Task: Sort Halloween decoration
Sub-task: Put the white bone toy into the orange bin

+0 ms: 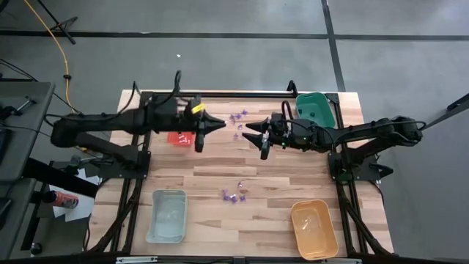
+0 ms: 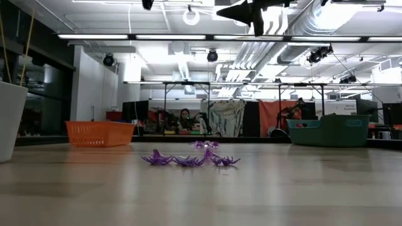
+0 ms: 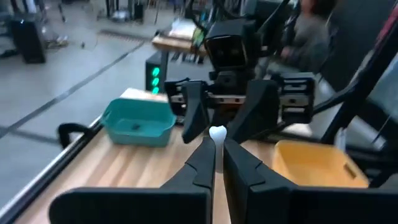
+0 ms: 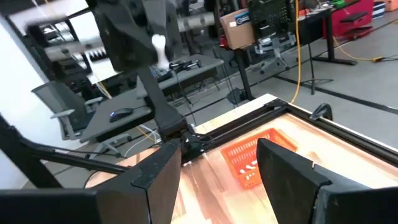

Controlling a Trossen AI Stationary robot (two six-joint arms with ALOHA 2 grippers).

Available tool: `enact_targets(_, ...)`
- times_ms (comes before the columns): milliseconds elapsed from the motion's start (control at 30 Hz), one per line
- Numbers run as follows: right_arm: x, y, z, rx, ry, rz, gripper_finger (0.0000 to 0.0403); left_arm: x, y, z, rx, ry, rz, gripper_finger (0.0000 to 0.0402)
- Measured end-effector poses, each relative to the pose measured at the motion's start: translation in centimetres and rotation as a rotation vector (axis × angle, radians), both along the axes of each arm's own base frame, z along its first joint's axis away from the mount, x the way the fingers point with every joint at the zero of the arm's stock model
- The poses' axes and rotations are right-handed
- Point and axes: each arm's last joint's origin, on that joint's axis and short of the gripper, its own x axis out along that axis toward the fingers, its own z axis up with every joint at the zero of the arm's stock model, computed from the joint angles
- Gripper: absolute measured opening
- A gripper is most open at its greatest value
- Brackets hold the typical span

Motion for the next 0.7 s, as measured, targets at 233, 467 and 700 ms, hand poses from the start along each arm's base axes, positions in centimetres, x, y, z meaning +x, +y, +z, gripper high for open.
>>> enact_targets(233, 0.1, 0.2, 0.2, 0.003, -0.019, 0.083, 0.0204, -2.1, -1.8, -4.3, -0.091, -0.146, -0.064, 0.0003)
enact_targets(467, 0.1, 0.3, 0.4, -0.031, -0.034, 0.118, 0.0204, -2.8, -2.5, -4.8, -0.093, -0.144, -0.088, 0.0003)
enact_targets(700, 0.1, 0.3, 0.4, -0.043, -0.032, 0.118, 0.0204, -2.8, -2.4, -4.8, -0.076, -0.142, -0.084, 0.0003)
